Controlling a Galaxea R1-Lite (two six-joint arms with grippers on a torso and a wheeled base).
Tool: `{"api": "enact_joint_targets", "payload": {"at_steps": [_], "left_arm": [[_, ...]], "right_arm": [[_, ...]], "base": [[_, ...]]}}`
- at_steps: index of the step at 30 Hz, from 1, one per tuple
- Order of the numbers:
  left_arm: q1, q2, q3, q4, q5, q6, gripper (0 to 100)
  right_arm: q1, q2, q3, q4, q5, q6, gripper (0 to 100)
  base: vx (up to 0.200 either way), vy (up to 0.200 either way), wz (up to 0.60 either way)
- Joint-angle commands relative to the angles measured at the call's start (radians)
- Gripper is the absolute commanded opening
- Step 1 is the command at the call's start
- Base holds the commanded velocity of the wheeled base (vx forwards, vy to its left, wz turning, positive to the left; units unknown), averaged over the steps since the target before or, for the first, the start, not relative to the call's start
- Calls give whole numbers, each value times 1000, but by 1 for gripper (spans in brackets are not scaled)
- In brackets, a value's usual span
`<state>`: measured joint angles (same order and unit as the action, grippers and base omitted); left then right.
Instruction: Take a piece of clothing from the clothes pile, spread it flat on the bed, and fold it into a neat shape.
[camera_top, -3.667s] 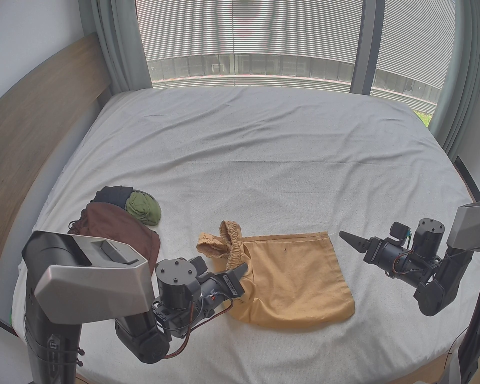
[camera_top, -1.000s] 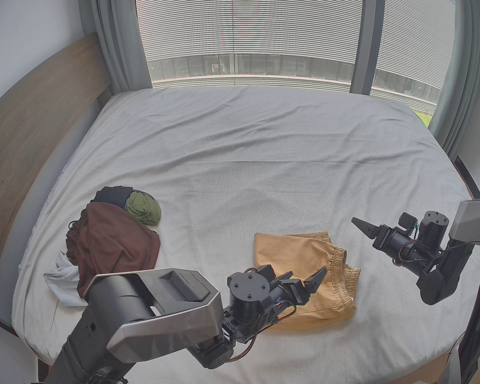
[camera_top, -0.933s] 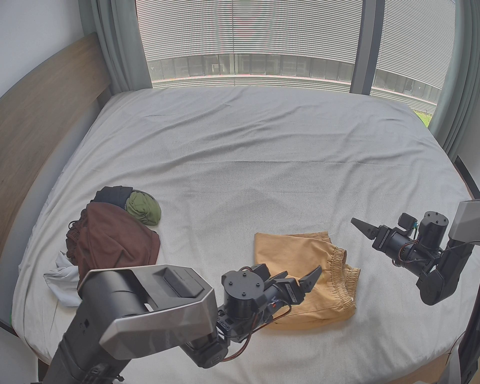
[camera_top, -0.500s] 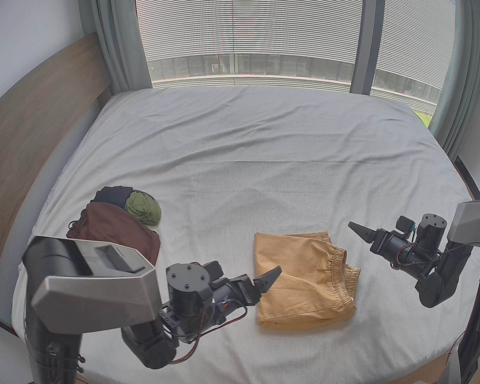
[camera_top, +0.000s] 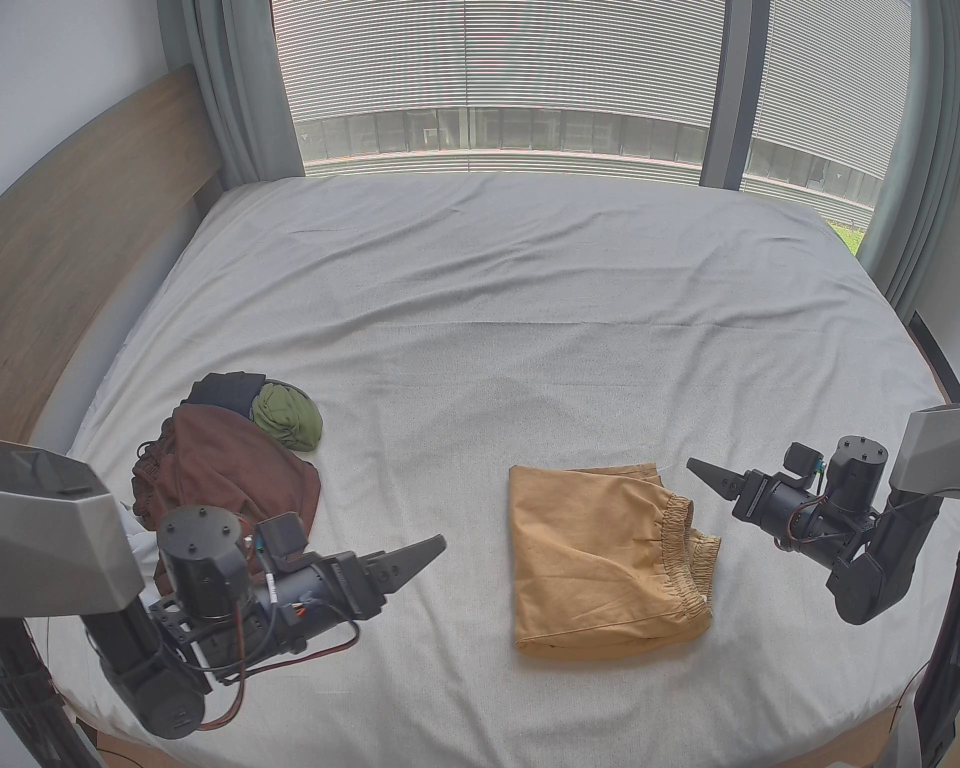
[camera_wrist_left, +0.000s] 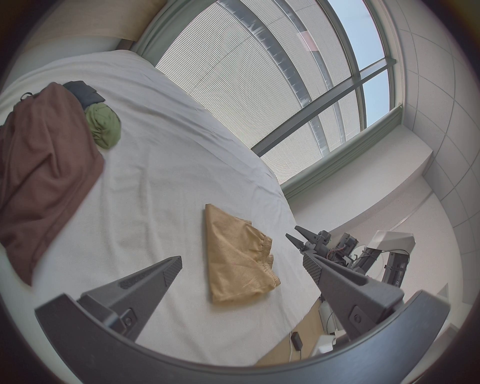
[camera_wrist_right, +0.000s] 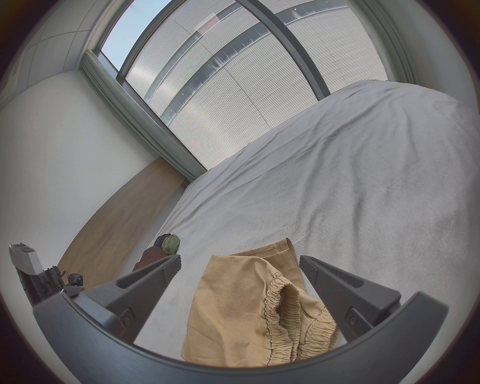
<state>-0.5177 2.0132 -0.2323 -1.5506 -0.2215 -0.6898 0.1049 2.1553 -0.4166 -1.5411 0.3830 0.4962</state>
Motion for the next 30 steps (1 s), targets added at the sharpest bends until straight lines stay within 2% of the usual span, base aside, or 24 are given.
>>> {"api": "enact_joint_targets", "payload": {"at_steps": [1,5,8,9,13,18,26,30], "left_arm": [[93,-140,140,0,-70,36,100],[171,-189,232,1,-139,127,100],[251,-192,232,6,-187,207,100],[303,-195,232,6,-210,254,100],[387,-185,232,24,-253,325,100],[421,-186,232,73,-289,334,100],[421,-183,232,118,-289,334,100],[421,-185,232,119,-289,334,100]], "right_arm": [[10,14,12,-1,1,-2,100],[15,14,27,-1,-1,-8,100],[15,18,38,1,-1,-28,100],[10,28,45,-1,-1,-41,100],[6,58,47,-1,1,-53,100],[24,100,47,-1,7,-67,100],[101,121,70,-4,16,-76,100],[101,169,50,-5,8,-77,100]], "base": [[0,0,0],[0,0,0],[0,0,0],[0,0,0],[0,0,0],[0,0,0],[0,0,0],[0,0,0]]}}
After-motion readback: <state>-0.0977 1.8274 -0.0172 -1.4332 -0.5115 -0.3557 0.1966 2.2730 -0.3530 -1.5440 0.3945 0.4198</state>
